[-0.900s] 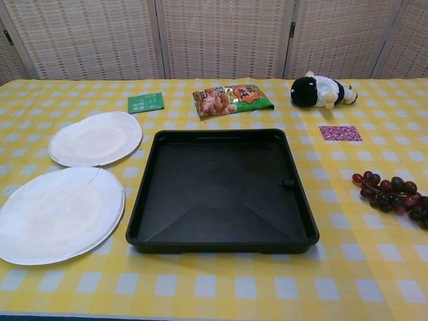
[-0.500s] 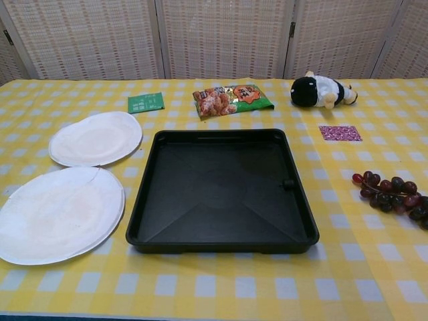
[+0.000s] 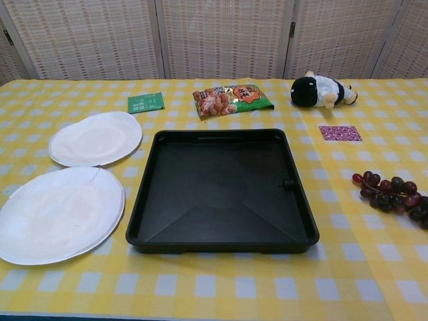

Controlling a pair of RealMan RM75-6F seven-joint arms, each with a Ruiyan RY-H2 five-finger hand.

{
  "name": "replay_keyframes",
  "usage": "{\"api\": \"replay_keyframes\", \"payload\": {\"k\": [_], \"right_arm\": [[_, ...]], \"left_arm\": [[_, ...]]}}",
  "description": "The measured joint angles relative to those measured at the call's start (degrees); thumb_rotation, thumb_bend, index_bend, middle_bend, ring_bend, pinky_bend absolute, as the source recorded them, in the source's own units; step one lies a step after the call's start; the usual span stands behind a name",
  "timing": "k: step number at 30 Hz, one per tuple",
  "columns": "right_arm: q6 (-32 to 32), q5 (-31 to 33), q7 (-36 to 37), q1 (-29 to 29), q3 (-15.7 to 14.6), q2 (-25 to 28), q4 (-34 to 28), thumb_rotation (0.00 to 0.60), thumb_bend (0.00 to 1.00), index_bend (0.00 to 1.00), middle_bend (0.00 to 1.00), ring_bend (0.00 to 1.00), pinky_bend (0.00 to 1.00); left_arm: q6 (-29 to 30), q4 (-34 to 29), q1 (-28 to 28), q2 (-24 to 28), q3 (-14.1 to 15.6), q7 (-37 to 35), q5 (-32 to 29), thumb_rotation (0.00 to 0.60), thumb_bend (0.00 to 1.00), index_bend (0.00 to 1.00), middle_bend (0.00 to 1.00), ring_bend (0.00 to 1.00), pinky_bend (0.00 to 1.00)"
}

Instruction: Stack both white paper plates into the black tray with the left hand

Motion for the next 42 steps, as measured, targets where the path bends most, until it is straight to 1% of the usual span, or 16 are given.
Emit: {"api": "replay_keyframes", "payload": {"k": [1, 3, 5, 7, 8, 10, 12, 17, 20, 27, 36, 42], "right_arm": [[-0.1, 0.0, -0.1, 0.1, 0.0, -0.1, 0.1, 0.6, 0.36, 0.0, 0.0, 0.0, 0.0], [-0.3, -0.1, -0.3, 0.2, 0.0, -0.3, 0.2, 0.6, 0.37, 0.0, 0.0, 0.0, 0.0], [-0.4, 0.0, -0.5, 0.2, 0.0, -0.4, 0.3, 0.6, 0.37, 0.0, 0.0, 0.0, 0.0], [-0.7, 0.2, -0.5, 0.3, 0.1, -0.5, 0.4, 0.6, 0.37, 0.0, 0.0, 0.0, 0.0], [-0.8, 0.3, -0.6, 0.3, 0.1, -0.6, 0.5, 0.6, 0.37, 0.0, 0.0, 0.0, 0.0], [-1.1, 0.5, -0.7, 0.4, 0.2, -0.6, 0.5, 0.6, 0.37, 0.0, 0.0, 0.0, 0.0], [-1.2, 0.6, -0.5, 0.5, 0.2, -0.6, 0.4, 0.6, 0.37, 0.0, 0.0, 0.0, 0.0], [-1.7, 0.8, -0.4, 0.7, 0.2, -0.5, 0.6, 0.6, 0.37, 0.0, 0.0, 0.0, 0.0], [-1.7, 0.9, -0.4, 0.7, 0.2, -0.4, 0.6, 0.6, 0.37, 0.0, 0.0, 0.0, 0.0], [-1.6, 0.9, 0.0, 0.6, 0.3, -0.2, 0.5, 0.6, 0.37, 0.0, 0.0, 0.0, 0.0], [-2.3, 1.6, -0.1, 0.9, 0.5, -0.3, 0.7, 0.6, 0.37, 0.0, 0.0, 0.0, 0.0], [-2.6, 1.8, 0.1, 1.0, 0.6, -0.2, 0.8, 0.6, 0.37, 0.0, 0.0, 0.0, 0.0]], "left_arm": [[1.2, 1.5, 0.2, -1.0, 0.2, -0.5, 1.0, 0.6, 0.2, 0.22, 0.46, 0.39, 0.56], [2.9, 3.9, 0.5, -2.6, 0.5, -1.3, 2.4, 0.6, 0.2, 0.27, 0.7, 0.62, 0.76], [4.2, 6.7, 0.7, -4.5, 0.8, -2.9, 3.8, 0.6, 0.2, 0.33, 0.88, 0.81, 0.91], [5.6, 9.4, 1.0, -6.5, 1.1, -5.3, 4.9, 0.6, 0.2, 0.38, 0.98, 0.94, 0.99], [6.1, 10.5, 1.1, -7.4, 1.2, -6.3, 5.3, 0.6, 0.2, 0.41, 1.0, 0.98, 1.0], [6.7, 12.7, 1.4, -9.0, 1.7, -8.3, 5.5, 0.6, 0.2, 0.43, 1.0, 1.0, 1.0], [6.1, 13.6, 1.6, -9.6, 2.1, -9.1, 5.2, 0.6, 0.2, 0.45, 1.0, 1.0, 1.0], [3.9, 15.3, 2.0, -11.4, 2.9, -8.5, 4.0, 0.6, 0.21, 0.48, 1.0, 1.0, 1.0], [3.6, 16.7, 2.0, -12.9, 3.2, -8.3, 4.1, 0.6, 0.25, 0.49, 1.0, 1.0, 1.0], [0.7, 18.1, 1.6, -15.2, 3.6, -6.4, 3.3, 0.6, 0.32, 0.49, 1.0, 1.0, 1.0], [-1.6, 20.7, 0.4, -19.0, 3.8, -5.9, 3.1, 0.6, 0.33, 0.48, 1.0, 1.0, 1.0], [-3.3, 21.5, -0.5, -20.6, 3.0, -4.6, 1.9, 0.6, 0.33, 0.48, 1.0, 1.0, 1.0]]}}
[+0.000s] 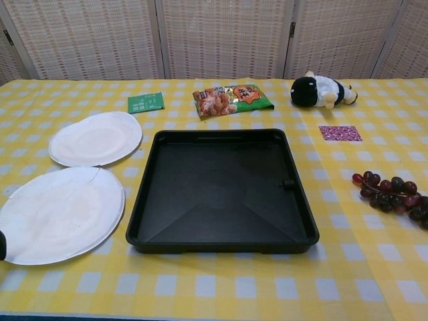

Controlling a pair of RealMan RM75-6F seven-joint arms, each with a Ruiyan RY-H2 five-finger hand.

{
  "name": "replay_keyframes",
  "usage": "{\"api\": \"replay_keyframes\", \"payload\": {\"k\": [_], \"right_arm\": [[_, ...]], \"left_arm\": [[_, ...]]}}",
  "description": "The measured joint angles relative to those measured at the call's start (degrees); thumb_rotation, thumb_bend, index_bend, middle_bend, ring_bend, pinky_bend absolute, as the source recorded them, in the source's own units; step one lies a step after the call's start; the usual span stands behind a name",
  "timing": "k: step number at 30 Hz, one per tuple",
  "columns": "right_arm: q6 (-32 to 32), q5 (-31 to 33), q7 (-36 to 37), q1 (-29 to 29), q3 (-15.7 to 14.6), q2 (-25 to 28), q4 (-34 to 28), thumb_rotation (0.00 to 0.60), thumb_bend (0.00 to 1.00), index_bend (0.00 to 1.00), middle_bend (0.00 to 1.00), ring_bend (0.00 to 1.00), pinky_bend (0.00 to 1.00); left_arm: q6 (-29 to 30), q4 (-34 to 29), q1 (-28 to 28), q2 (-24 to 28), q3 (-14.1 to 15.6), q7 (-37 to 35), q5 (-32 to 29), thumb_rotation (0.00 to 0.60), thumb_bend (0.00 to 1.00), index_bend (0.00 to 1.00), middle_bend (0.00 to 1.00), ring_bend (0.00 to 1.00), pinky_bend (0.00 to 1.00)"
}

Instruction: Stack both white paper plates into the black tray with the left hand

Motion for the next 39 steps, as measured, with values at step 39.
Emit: {"api": "replay_keyframes", "payload": {"k": [39], "right_arm": [[-0.8, -0.8, 2.6, 0.5, -0.6, 1.3, -0.3, 0.6, 0.36, 0.0, 0.0, 0.0, 0.0]], "left_arm": [[5.5, 22.8, -1.8, -15.9, -3.1, -6.4, -2.2, 0.6, 0.39, 0.57, 1.0, 1.0, 1.0]]}}
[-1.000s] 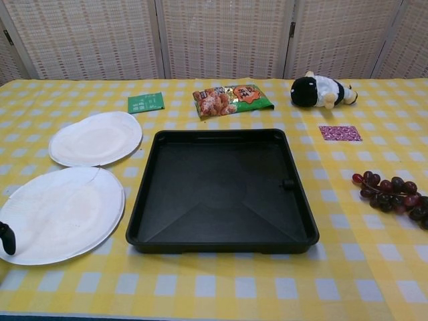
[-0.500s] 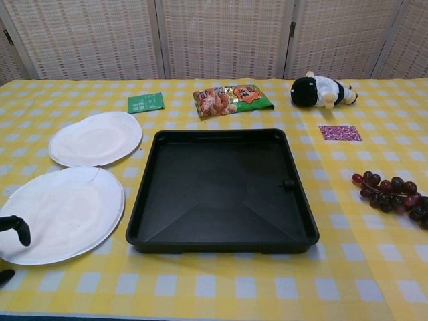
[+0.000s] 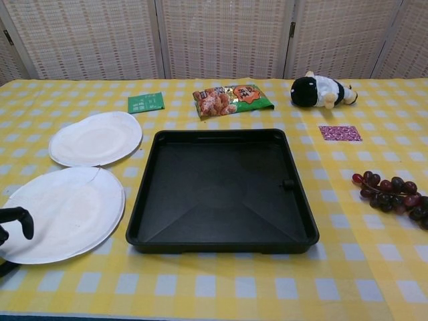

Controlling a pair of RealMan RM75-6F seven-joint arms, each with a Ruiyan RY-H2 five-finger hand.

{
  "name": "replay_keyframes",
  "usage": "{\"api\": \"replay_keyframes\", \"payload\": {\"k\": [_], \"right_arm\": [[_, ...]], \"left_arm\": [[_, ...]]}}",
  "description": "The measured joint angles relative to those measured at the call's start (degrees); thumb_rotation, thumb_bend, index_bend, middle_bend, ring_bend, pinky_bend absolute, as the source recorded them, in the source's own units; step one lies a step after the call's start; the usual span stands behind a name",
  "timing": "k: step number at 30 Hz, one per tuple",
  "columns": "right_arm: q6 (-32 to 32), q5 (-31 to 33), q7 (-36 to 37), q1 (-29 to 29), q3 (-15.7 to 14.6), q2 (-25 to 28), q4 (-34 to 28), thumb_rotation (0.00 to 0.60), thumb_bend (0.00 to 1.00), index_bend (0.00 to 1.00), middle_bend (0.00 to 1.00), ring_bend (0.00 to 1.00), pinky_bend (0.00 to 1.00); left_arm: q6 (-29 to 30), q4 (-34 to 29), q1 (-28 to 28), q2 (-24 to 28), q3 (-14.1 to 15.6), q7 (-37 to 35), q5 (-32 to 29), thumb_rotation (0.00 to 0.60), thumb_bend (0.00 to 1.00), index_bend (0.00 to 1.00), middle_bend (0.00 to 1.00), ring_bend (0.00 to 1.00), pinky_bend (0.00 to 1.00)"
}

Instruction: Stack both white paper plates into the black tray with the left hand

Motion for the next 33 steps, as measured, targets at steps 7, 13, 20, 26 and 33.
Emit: {"api": "replay_keyframes", "payload": {"k": [7, 13, 20, 26, 33], "right_arm": [[-0.3, 0.1, -0.2, 0.1, 0.0, -0.1, 0.1, 0.6, 0.37, 0.0, 0.0, 0.0, 0.0], [-0.2, 0.1, -0.1, 0.1, -0.1, -0.1, 0.0, 0.6, 0.37, 0.0, 0.0, 0.0, 0.0], [-0.2, -0.4, 0.0, 0.1, -0.3, -0.1, 0.0, 0.6, 0.37, 0.0, 0.0, 0.0, 0.0], [-0.2, -0.8, -0.3, 0.1, -0.6, -0.2, -0.2, 0.6, 0.37, 0.0, 0.0, 0.0, 0.0], [0.1, -1.4, -0.4, 0.0, -0.9, -0.3, -0.3, 0.6, 0.37, 0.0, 0.0, 0.0, 0.0]], "left_arm": [[1.4, 2.7, -0.2, -2.0, 0.2, -2.5, 0.0, 0.6, 0.45, 0.63, 1.0, 1.0, 1.0], [3.4, 3.9, -0.6, -2.7, 0.1, -3.7, 0.2, 0.6, 0.47, 0.64, 1.0, 1.0, 1.0], [8.7, 3.1, -0.7, -1.2, -1.3, -5.1, 0.3, 0.6, 0.47, 0.64, 1.0, 1.0, 1.0], [12.4, -1.1, -0.5, 2.1, -2.3, -4.5, 0.1, 0.6, 0.47, 0.64, 1.0, 1.0, 1.0], [14.6, -7.4, -0.4, 5.2, -2.8, -2.3, 0.9, 0.6, 0.48, 0.64, 1.0, 1.0, 1.0]]}}
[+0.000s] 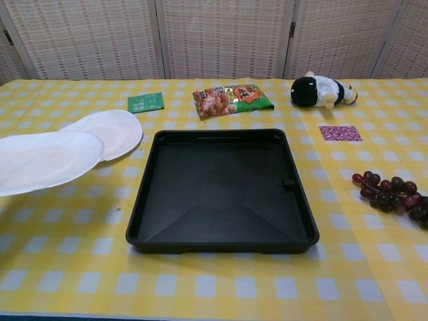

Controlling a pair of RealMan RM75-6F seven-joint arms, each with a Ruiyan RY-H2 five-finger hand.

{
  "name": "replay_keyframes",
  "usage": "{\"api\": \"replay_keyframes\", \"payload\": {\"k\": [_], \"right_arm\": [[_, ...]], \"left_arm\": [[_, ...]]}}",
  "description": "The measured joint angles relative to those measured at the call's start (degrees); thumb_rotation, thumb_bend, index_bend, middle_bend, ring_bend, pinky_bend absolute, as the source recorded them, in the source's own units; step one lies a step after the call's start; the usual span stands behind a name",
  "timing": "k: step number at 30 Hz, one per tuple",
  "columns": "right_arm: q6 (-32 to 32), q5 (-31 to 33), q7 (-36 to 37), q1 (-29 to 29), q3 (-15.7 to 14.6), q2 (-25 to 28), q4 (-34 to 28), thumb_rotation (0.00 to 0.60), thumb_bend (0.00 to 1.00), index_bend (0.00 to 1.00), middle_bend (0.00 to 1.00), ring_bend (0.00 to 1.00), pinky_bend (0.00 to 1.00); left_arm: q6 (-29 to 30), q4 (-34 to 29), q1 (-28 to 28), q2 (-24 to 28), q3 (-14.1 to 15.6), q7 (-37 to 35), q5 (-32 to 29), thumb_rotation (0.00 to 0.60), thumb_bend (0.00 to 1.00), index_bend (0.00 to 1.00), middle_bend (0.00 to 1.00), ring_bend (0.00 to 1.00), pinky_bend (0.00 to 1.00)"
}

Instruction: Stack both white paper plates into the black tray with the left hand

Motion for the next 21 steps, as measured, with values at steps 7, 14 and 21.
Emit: {"api": "replay_keyframes", "payload": {"k": [7, 14, 21], "right_arm": [[-0.1, -0.2, 0.6, 0.1, -0.2, 0.2, 0.0, 0.6, 0.37, 0.0, 0.0, 0.0, 0.0], [0.6, -0.4, 1.1, -0.2, -0.1, 0.5, -0.1, 0.6, 0.37, 0.0, 0.0, 0.0, 0.0], [0.8, -0.7, 1.1, -0.3, -0.2, 0.6, -0.2, 0.6, 0.37, 0.0, 0.0, 0.0, 0.0]], "left_arm": [[-1.8, -5.4, -2.2, 0.8, 0.2, 2.9, 1.8, 0.6, 0.48, 0.64, 1.0, 1.0, 1.0], [-5.0, -8.7, -6.5, -0.5, -0.9, 5.5, 3.6, 0.6, 0.48, 0.64, 1.0, 1.0, 1.0], [-9.5, -11.6, -10.5, -2.1, -1.6, 8.9, 4.7, 0.6, 0.48, 0.64, 1.0, 1.0, 1.0]]}}
